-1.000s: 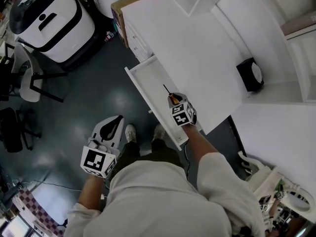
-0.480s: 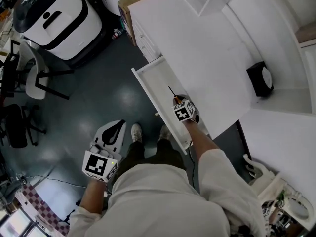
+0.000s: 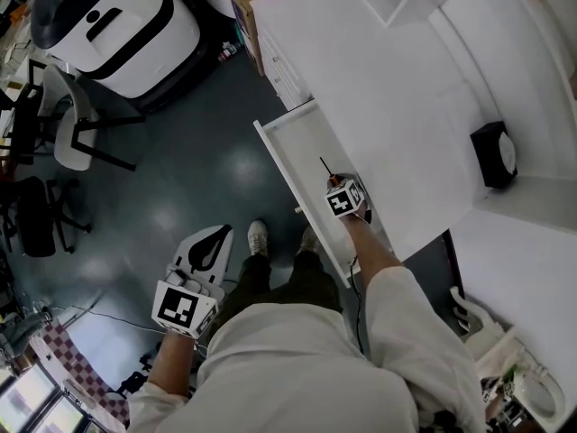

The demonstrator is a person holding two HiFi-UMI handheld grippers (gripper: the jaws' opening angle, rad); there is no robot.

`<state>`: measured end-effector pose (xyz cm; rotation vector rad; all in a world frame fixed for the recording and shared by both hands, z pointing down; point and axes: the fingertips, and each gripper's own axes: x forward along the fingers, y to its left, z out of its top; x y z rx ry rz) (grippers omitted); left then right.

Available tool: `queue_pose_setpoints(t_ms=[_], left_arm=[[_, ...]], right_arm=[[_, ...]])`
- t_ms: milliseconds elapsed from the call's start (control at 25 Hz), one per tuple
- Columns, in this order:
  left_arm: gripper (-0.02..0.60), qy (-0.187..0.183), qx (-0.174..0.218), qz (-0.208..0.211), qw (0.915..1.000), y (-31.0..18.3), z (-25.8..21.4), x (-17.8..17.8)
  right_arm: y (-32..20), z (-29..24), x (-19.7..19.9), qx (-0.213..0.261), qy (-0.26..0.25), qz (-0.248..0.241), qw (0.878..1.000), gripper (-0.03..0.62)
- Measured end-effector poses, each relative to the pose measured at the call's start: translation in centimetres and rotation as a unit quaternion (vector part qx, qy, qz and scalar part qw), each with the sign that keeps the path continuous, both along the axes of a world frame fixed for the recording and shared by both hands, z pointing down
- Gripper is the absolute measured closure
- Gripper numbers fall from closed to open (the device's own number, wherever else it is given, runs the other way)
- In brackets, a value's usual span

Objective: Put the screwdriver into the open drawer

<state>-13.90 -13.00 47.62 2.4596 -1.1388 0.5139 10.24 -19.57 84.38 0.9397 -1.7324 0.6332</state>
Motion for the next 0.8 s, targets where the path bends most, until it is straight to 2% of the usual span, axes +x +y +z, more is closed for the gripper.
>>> queue_pose_setpoints(t_ms=[440, 800], left_arm=[[0.577, -0.010, -0.017, -0.006, 0.9998, 0.0, 1.5, -1.0], [0.577, -0.010, -0.028, -0.003, 0.9996, -0.4, 2.1, -0.5]], right_arm=[[-0.1, 3.2, 0.1, -0.030, 0.010, 0.008, 0.999, 0.519], [-0.4, 3.8, -0.1, -0.041, 0.007, 0.012, 0.999, 0.517]])
